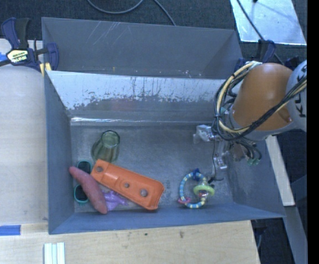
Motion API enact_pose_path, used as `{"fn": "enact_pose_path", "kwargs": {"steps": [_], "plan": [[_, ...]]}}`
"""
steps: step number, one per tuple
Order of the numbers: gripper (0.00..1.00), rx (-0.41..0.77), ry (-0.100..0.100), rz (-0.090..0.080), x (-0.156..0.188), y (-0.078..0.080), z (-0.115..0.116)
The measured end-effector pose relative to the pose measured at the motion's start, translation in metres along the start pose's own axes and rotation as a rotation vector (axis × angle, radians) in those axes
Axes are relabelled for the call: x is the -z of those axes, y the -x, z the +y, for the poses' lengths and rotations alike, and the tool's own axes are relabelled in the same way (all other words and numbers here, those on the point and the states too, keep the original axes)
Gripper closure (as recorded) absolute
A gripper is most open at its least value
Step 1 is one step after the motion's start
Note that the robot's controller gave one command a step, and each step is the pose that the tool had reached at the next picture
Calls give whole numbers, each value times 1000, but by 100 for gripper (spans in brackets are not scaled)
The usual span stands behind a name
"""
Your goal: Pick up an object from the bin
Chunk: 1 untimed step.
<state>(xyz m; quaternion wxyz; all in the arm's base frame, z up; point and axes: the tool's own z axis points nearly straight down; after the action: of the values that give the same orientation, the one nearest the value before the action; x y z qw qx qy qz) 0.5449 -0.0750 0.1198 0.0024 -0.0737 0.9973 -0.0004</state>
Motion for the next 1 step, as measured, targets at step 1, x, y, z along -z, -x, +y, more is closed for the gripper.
{"fn": "enact_pose_path", "kwargs": {"steps": [1], "plan": [[100, 417, -1, -2, -48, -27, 35]]}}
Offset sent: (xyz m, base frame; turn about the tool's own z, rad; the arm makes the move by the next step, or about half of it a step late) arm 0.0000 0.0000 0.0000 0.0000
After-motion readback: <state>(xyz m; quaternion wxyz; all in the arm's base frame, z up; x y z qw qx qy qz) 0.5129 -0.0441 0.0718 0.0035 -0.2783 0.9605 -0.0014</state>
